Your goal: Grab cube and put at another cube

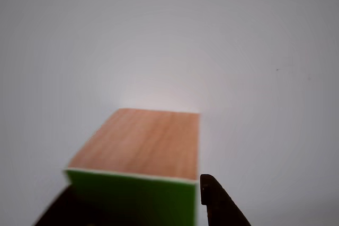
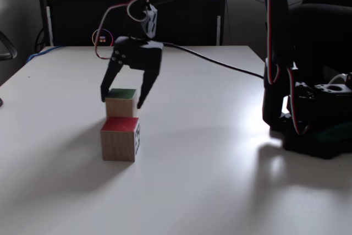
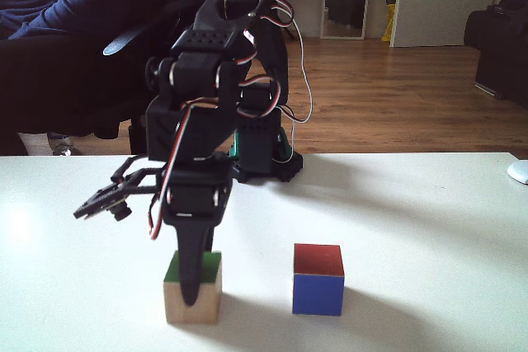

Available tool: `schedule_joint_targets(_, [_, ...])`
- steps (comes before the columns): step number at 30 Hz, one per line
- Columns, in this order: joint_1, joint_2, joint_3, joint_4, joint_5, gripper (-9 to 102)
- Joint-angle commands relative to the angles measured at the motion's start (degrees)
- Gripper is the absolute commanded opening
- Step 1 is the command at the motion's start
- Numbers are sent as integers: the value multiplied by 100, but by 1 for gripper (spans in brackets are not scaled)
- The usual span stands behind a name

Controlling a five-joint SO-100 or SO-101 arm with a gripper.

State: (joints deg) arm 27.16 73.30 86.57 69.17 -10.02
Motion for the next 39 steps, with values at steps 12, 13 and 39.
schedule_joint_targets(12, [-396, 1811, 1099, -369, 176, 9])
schedule_joint_targets(13, [-510, 2030, 1239, -369, 237, 9])
schedule_joint_targets(39, [-2522, 2584, 914, 439, 1415, 10])
